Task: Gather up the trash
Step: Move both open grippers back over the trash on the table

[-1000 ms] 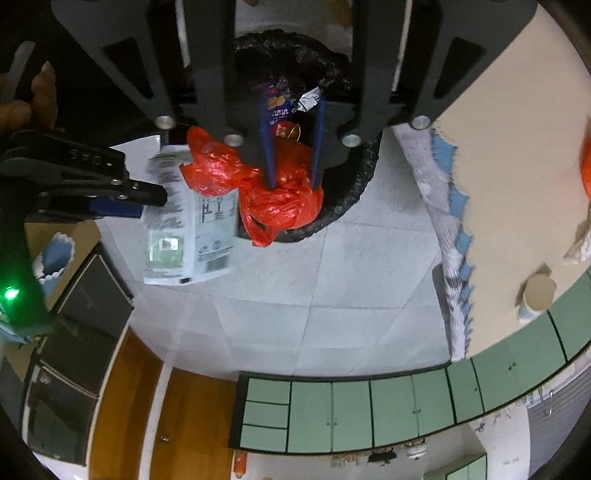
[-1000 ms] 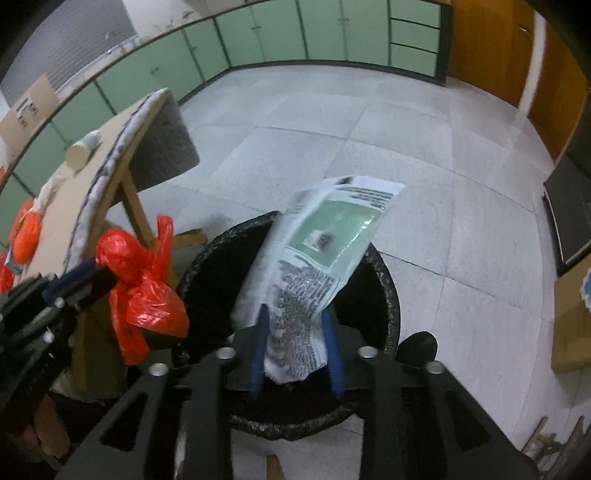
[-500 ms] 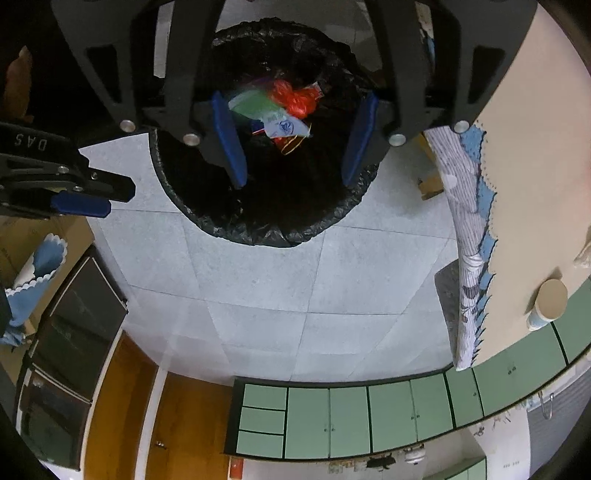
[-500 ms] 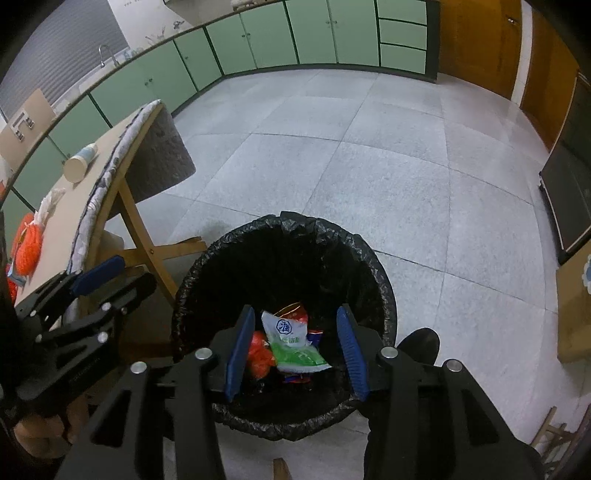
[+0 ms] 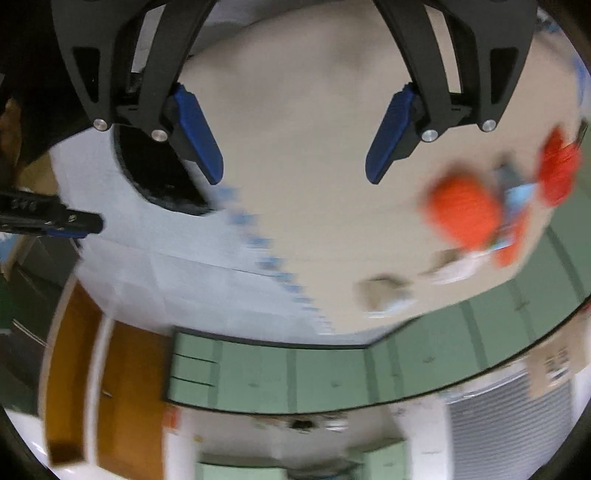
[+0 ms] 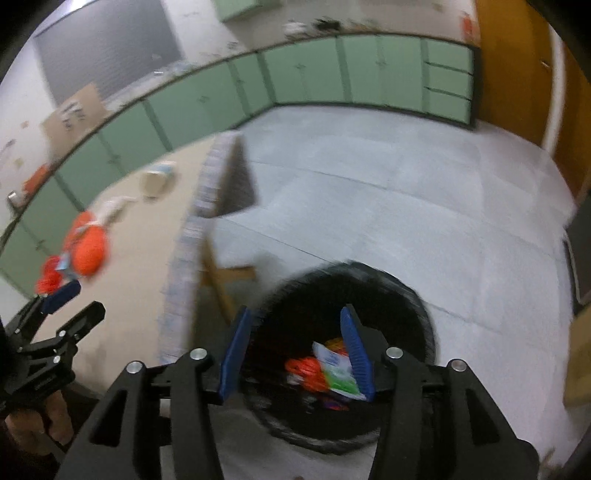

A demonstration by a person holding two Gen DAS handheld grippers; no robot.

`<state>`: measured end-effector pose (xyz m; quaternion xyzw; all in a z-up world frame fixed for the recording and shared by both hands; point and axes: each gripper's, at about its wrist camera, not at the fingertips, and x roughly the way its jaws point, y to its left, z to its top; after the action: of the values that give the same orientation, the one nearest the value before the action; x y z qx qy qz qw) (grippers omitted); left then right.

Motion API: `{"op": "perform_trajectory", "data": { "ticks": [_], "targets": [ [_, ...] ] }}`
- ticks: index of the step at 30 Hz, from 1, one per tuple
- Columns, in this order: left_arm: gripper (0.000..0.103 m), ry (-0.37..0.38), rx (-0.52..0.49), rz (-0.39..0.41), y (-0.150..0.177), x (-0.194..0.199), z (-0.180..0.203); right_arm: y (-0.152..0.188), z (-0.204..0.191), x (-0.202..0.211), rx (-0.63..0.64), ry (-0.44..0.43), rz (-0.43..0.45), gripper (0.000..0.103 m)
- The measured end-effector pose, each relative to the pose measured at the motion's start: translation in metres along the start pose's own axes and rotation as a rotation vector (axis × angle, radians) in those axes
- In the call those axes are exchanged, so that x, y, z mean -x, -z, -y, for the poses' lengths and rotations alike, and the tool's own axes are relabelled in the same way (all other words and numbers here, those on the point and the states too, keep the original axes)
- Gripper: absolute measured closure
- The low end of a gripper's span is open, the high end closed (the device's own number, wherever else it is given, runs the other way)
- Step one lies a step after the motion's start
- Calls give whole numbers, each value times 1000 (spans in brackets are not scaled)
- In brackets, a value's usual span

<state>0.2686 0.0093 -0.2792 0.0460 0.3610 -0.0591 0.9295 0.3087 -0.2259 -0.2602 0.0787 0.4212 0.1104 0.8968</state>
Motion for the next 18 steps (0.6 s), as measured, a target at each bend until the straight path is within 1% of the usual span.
{"op": "perform_trajectory", "data": {
  "ticks": [2, 6, 9, 11, 13, 15, 18],
  "targets": [
    [26, -75, 62, 16, 7, 25, -46, -7, -32, -1, 43, -47, 6, 51],
    [24, -223, 168, 52, 19, 65, -130, -18, -115, -11, 159, -146, 2, 51],
    [23, -303, 225, 67, 24, 82, -185, -20, -171, -19, 234, -204, -3, 50],
    [23, -334, 255, 84, 29, 92, -213, -20, -204, -26, 280, -234, -7, 50],
    [22, -355, 291, 85, 34, 91, -245, -20, -238, -35, 322, -260, -14, 50],
    [22, -349, 314, 71, 38, 84, -267, -20, -260, -44, 343, -278, -22, 50],
    [22, -327, 323, 65, 39, 72, -287, -22, -291, -57, 363, -296, -30, 50]
  ]
}}
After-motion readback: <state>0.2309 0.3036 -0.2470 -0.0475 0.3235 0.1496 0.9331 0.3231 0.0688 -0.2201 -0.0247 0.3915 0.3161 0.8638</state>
